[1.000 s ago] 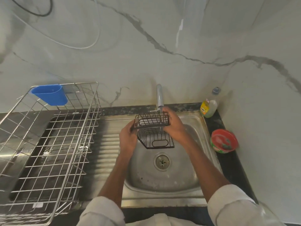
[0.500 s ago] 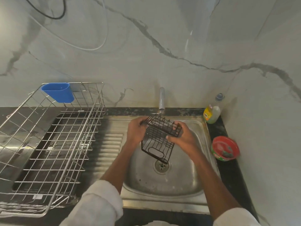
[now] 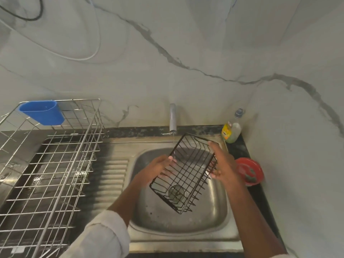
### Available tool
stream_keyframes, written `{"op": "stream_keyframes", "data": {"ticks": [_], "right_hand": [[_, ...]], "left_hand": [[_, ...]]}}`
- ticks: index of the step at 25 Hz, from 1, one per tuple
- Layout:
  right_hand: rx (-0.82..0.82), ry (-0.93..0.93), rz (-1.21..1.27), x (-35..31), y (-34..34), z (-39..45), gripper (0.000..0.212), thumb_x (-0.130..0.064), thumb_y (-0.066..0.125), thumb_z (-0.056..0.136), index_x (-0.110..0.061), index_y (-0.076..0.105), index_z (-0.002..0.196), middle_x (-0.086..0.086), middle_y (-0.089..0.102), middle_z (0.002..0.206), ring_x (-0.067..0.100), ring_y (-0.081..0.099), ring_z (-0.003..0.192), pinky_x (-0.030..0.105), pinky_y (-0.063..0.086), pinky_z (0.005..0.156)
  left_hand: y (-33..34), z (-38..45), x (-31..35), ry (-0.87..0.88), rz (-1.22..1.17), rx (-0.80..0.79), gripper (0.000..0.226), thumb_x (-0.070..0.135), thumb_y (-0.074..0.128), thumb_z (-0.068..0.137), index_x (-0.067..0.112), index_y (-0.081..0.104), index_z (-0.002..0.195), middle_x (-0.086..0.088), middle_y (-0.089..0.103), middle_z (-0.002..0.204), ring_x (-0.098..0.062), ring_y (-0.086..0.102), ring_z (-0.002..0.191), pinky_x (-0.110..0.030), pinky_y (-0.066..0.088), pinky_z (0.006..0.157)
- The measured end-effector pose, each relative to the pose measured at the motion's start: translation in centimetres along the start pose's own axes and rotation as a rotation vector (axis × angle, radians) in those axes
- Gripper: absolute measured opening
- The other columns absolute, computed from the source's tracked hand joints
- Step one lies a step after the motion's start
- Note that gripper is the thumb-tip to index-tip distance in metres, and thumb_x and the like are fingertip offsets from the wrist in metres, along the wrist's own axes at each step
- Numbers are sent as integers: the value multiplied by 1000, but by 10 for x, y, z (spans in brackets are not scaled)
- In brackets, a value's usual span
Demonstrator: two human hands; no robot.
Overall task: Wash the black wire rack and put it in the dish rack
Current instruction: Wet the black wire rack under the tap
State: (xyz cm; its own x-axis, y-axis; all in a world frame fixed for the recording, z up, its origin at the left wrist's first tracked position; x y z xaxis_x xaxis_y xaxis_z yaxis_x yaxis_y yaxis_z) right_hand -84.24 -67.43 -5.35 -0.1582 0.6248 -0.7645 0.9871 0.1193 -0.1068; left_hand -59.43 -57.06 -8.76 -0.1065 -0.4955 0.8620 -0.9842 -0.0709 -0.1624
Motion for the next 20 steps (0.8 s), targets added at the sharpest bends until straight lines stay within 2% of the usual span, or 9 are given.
{"op": "stream_keyframes", "data": {"ticks": [3,5,7,9,12,14,16,18,20], "right_hand": [[-87,51,-6,15,34,-3,86,-75,76,64,-27,58,133,7,63,127,33,62,114,39,54,79],[-148,60,-24,30,61,-2,87,-74,75,61,-32,57,136,3,65,130,29,60,119,43,51,86],[-171,63,-45,44,80,0,71,-63,72,76,-31,54,137,3,64,128,27,61,116,51,54,90],[-167,74,-70,50,93,-1,39,-48,59,95,-26,56,127,7,67,119,29,65,107,52,56,86],[-192,107,-125,53,109,0,23,-45,55,97,-25,61,107,15,72,110,34,71,100,53,60,86],[-256,141,-170,51,120,-2,32,-43,57,98,-17,63,116,19,71,109,35,73,97,47,63,77],[-351,203,-220,54,131,-8,44,-45,56,100,-9,60,125,21,70,108,35,73,91,43,61,70],[-444,244,-271,53,142,-20,54,-53,53,101,-7,60,127,22,70,107,33,73,85,38,59,64],[-510,237,-299,45,153,-28,62,-62,50,100,-9,61,131,19,68,108,31,72,88,32,58,57]], "left_hand": [[-18,-12,1,-16,-58,8,55,45,40,114,-5,62,125,-13,74,129,-39,79,100,-48,67,83],[-30,-26,5,-9,-116,43,51,39,42,115,-8,59,118,-14,77,124,-42,79,94,-37,66,65],[-40,-38,3,-19,-201,109,45,35,45,115,-7,62,112,-17,78,120,-40,80,87,-31,62,56],[-53,-53,1,-61,-239,224,41,33,51,113,-4,69,114,-22,76,116,-32,79,75,-27,59,54],[-77,-73,-7,-115,4,344,39,41,58,110,10,81,102,-7,66,75,-17,60,51,-27,48,52],[-92,-89,-8,-146,99,394,44,56,61,103,20,85,94,2,56,64,-16,55,59,-28,45,62],[-89,-102,-12,-206,-95,407,57,68,62,95,16,79,111,-1,72,91,-20,69,86,-36,56,79],[-70,-115,-2,-190,-348,362,51,60,56,103,14,71,119,-7,74,106,-26,71,98,-44,60,86],[-65,-119,11,-119,-447,377,40,48,46,111,14,67,115,-12,73,104,-28,71,93,-42,60,79]]}}
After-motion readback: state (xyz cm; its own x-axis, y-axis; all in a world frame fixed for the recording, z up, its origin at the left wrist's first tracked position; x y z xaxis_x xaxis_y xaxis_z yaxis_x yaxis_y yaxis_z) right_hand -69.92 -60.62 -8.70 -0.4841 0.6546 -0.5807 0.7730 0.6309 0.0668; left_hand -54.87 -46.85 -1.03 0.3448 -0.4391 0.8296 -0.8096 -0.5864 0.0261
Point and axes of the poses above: each hand's wrist, its own z-axis towards the middle knuckle, its own y-axis out of the palm, x = y × z, the point moved 10 cm from there along z, towards the middle knuckle
